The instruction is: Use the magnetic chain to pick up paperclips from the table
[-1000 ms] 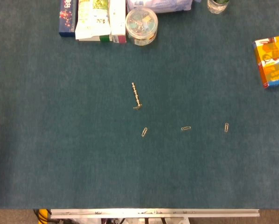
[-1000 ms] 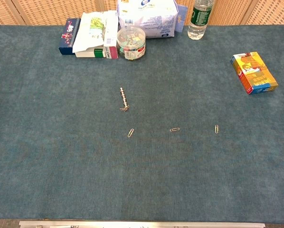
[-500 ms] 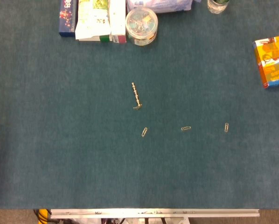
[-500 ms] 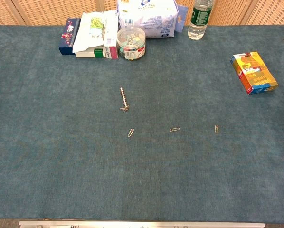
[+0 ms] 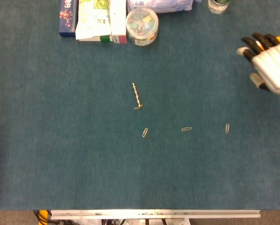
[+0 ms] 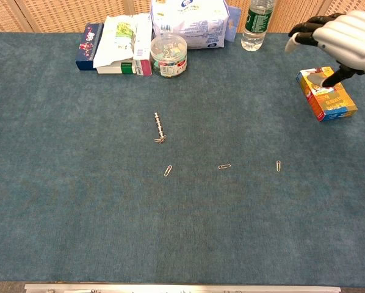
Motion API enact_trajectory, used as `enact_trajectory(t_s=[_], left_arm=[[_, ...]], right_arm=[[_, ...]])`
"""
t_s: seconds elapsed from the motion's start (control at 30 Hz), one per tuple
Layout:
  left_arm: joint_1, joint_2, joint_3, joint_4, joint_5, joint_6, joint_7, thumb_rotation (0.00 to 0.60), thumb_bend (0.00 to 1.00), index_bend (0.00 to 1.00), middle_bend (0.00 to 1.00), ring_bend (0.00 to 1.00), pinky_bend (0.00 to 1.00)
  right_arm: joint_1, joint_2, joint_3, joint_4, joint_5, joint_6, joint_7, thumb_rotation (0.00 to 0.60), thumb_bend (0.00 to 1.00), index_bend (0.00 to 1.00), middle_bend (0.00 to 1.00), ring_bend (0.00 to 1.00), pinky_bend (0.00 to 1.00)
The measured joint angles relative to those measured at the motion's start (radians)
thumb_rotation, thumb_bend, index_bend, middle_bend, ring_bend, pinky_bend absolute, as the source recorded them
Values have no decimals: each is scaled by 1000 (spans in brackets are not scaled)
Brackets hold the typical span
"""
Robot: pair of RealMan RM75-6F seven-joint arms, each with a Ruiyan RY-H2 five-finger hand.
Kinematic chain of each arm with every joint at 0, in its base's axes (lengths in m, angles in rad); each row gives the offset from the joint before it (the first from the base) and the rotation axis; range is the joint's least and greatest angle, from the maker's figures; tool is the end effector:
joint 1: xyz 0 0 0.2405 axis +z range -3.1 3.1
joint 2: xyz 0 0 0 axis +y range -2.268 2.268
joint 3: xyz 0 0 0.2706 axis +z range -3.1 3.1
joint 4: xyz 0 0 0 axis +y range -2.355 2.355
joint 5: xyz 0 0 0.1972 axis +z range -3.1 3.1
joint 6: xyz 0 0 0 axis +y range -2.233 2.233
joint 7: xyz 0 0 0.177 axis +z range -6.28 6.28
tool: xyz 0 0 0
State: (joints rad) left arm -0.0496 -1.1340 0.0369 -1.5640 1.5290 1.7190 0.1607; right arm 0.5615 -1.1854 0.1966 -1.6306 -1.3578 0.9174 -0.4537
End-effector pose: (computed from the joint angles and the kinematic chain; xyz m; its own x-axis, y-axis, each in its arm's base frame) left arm -0.3191 0.1845 0.1979 0.5650 -0.1311 0.8146 0.8229 0.0179 -0.5679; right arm -0.2046 -0.3585 0.0933 0.7299 -0.0983 0.6765 -0.6465 -0.4210 0.6363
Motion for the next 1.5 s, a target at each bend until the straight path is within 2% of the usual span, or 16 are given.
enact_trajectory(t_s=[0.37, 0.53, 0.9, 1.5], left_arm=[[25, 25, -36, -19, -27, -7, -8, 600, 331, 531, 93, 0, 0], [33, 31, -48, -20, -32, -11, -12, 600, 331, 539, 117, 0, 0], [44, 44, -68, -26, -43, -27, -26, 600, 331, 541, 164, 0, 0], [58, 53, -80, -23, -35, -42, -45, 600, 331, 544, 201, 1, 0]], right_arm=[[185, -159, 11, 210, -44, -138, 130, 600, 738, 286, 170, 114, 190], [251, -226, -1, 290, -79, -178, 190, 600, 848, 287, 170, 114, 190], [366, -330, -40, 391, -159, -222, 270, 600, 903, 286, 173, 114, 190], [495, -524, -96, 617, -253, -221, 475, 600, 912, 286, 173, 114, 190]])
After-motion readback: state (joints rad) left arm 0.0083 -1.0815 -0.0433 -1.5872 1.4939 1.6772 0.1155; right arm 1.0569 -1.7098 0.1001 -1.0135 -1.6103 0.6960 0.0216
